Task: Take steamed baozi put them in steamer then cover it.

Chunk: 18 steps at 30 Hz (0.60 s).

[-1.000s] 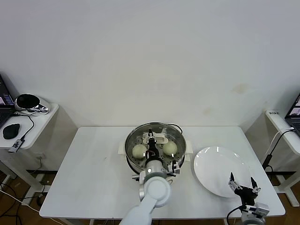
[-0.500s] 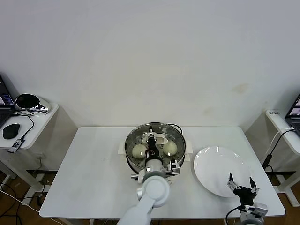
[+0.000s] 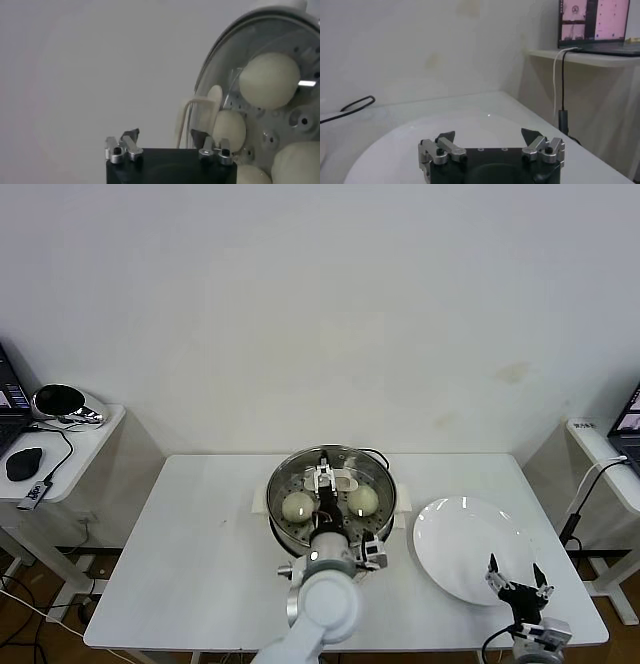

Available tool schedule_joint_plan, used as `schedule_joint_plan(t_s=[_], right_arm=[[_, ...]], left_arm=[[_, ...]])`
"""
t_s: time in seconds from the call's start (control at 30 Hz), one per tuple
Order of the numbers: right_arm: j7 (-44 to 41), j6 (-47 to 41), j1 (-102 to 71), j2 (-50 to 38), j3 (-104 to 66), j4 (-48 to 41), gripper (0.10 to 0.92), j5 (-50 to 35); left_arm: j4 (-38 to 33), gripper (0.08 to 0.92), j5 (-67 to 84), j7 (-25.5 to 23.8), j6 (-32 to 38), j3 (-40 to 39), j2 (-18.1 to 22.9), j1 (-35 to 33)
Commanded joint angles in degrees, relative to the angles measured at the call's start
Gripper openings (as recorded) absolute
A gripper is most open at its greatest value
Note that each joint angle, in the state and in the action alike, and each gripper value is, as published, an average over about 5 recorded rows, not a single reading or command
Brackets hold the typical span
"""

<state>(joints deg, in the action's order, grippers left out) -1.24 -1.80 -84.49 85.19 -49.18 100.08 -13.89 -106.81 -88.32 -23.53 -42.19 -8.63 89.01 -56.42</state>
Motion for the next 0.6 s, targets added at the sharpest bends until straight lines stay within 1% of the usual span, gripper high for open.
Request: schedule_joint_plan(t_s=[0.03,0.13,0.27,0.33,0.4,0.5,0.6], right_arm=[[-0.17,-0.10,-0.09,-0.04,0.10,0.36,0.823,-0.29],[-0.72,-0.18,-0.49,-0.29,0.31,1.29,0.823,-1.04],[-1.53,-0.25,-1.63,-0.84,1.16,3.21,0.823,-1.56],[-2.04,-0.13,-2.51,-1.23,1.84,4.27,0.823,-1.19],[-2.55,0.13,-3.55,-1.80,2.69,5.51,0.823,-0.88],[-2.95,0.42,-5.52,-3.11,4.23,7.64,0.823,-0.50],[-2.86,0.50,-7.76,-4.93,5.88,9.62,0.823,-0.18]], left_arm=[[-8.11,0.821,1.72,-1.83,-2.31,-0.21,-1.21,-2.57],[-12.41,0.823,4.14,-0.92,-1.65,1.39,-2.33,-4.85],[-20.55,0.823,11.40,1.32,-0.41,5.42,-4.33,-8.05],[-24.11,0.823,18.40,4.40,1.40,8.66,-5.85,-9.28],[-26.46,0.823,27.92,8.62,4.80,13.33,-7.42,-10.68],[-26.99,0.823,45.29,14.52,11.29,22.89,-9.19,-13.41],[-24.24,0.823,60.70,18.28,19.05,33.02,-9.81,-17.69]])
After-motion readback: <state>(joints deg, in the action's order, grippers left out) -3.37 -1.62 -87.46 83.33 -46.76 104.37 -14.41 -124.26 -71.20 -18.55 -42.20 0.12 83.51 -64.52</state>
